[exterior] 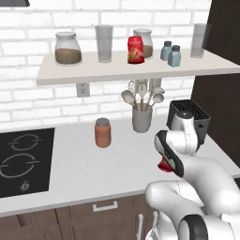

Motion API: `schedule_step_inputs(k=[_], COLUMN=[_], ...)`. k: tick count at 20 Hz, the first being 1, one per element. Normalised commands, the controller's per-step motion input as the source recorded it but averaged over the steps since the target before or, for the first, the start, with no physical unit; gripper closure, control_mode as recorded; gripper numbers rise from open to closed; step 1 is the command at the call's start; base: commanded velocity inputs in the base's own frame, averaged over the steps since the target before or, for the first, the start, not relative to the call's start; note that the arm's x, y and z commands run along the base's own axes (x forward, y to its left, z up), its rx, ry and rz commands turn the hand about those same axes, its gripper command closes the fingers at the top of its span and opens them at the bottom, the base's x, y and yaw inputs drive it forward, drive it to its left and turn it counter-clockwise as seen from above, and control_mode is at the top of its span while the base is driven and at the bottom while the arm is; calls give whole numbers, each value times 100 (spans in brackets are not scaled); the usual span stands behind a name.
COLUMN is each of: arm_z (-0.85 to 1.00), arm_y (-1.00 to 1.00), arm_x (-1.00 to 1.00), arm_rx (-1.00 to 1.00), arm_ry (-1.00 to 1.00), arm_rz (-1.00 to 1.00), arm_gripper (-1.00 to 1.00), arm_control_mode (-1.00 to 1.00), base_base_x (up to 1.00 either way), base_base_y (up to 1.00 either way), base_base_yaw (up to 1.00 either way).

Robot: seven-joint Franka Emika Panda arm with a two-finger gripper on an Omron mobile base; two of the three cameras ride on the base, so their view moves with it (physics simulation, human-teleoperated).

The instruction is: Put the shaker and condiment bottle from the counter next to their counterparts in the cabinet.

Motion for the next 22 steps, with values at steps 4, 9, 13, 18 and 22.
schedule_step_inputs(k=[4, 9, 13, 18, 22], arm_z=[-12, -28, -23, -2, 0], arm_y=[0, 0, 0, -1, -10], arm_x=[6, 33, 41, 14, 2], arm_rx=[0, 0, 0, 0, 0], arm_ry=[-3, -1, 0, 0, 10], arm_rz=[0, 0, 0, 0, 0], arm_gripper=[-100, -100, -100, -100, -100], arm_control_mode=[-100, -100, -100, -100, -100], base_base_x=[0, 0, 0, 0, 0], base_base_y=[0, 0, 0, 0, 0], base_base_yaw=[0, 0, 0, 0, 0])
